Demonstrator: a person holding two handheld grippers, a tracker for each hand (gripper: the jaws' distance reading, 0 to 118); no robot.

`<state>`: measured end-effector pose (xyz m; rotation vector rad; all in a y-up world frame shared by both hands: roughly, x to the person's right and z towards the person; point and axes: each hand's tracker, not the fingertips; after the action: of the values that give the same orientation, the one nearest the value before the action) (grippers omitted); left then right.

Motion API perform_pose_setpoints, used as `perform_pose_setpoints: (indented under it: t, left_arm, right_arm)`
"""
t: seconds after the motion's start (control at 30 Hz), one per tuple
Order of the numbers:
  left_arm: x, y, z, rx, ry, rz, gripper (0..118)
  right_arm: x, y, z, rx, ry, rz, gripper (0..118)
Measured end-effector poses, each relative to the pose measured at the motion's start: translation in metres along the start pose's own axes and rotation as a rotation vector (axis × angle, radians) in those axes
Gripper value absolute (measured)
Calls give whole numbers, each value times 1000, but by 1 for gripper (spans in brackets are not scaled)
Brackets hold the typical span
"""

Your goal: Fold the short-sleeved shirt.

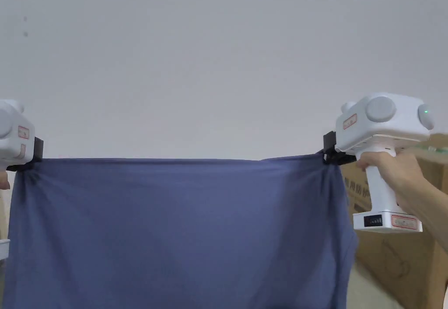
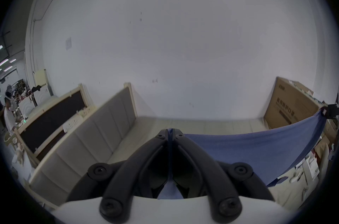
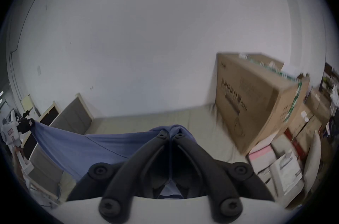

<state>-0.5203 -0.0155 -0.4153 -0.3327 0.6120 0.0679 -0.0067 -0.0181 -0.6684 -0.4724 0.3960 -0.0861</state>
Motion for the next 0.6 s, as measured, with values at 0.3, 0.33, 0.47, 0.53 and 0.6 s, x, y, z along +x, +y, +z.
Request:
perform_pose_setpoints:
  t: [0.3,0.33,0.47,0.53,0.6]
  left_arm:
    - [18,137,-2,159,43,-7,2]
    - [17,143,2,208,38,38,2]
    - [18,152,0,210,51,20,2]
    - [19,138,-4,207,54,15,2]
    - [21,119,-16,190,62,1,2]
  right_arm:
    - [-35,137,48,215,-77,-6,0]
    - [-38,143,54,242,-68,-18,0]
    - [-45,151,63,262,-70,-24,0]
    - [-45,141,58,266,-68,-29,0]
    - [-45,127,48,249,-71,-14,0]
